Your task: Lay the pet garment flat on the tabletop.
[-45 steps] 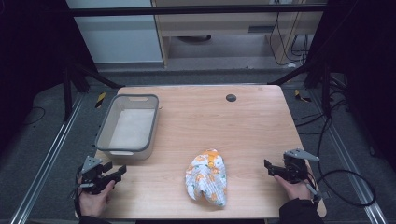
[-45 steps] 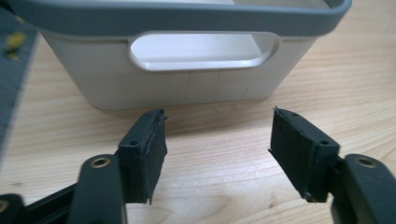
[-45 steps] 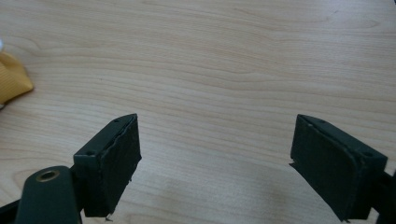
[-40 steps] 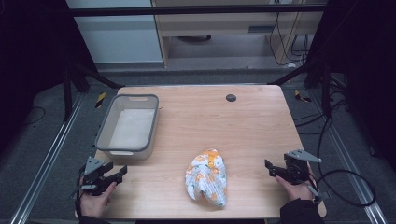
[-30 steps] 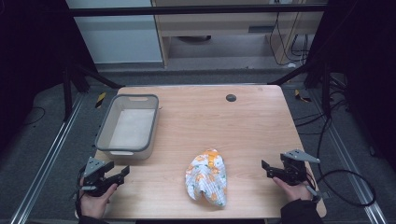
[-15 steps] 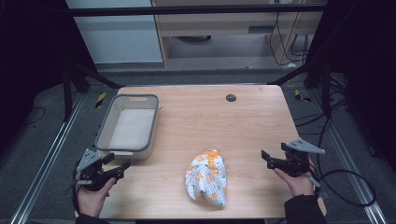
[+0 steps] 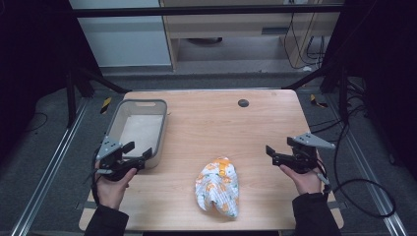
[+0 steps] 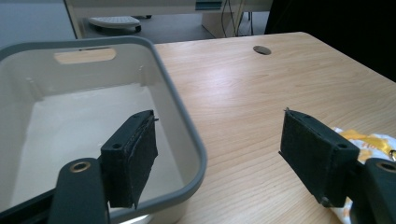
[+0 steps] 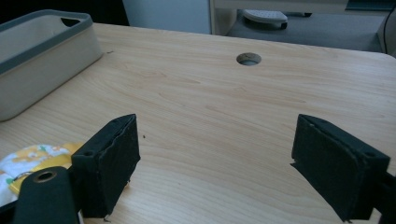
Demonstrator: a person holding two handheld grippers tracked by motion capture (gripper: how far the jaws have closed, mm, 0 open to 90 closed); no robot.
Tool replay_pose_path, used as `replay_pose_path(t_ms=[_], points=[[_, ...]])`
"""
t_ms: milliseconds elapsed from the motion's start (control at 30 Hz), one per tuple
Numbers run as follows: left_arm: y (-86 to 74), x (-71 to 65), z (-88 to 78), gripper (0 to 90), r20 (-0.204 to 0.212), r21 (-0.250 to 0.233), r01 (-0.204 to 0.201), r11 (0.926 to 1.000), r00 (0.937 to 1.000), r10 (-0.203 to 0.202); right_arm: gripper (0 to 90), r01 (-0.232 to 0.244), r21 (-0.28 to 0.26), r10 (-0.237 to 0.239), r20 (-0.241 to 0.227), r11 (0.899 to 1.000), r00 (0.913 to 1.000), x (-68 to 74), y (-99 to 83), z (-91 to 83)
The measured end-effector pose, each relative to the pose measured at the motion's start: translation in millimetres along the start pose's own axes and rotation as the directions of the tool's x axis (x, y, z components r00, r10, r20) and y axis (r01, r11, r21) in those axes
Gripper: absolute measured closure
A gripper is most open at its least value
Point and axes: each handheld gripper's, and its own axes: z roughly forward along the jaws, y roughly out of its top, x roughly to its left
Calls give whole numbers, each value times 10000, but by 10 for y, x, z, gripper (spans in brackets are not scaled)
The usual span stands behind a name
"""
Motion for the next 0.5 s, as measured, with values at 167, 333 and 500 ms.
replay_pose_path(t_ms=[167, 333, 500], points=[[20, -174, 196, 272, 351, 118, -226, 9997, 9991, 222, 165, 148, 131, -144, -262, 9998, 9996, 100, 19, 80], [-52, -324, 357, 270, 613, 484, -560, 9973, 9967, 530, 189, 312, 242, -297, -612, 9992, 9977, 180, -18, 102], [-146, -444, 491, 272, 965, 930, -770, 9927, 9930, 680, 215, 428, 565, -367, -1049, 9975, 9938, 279, -86, 193]])
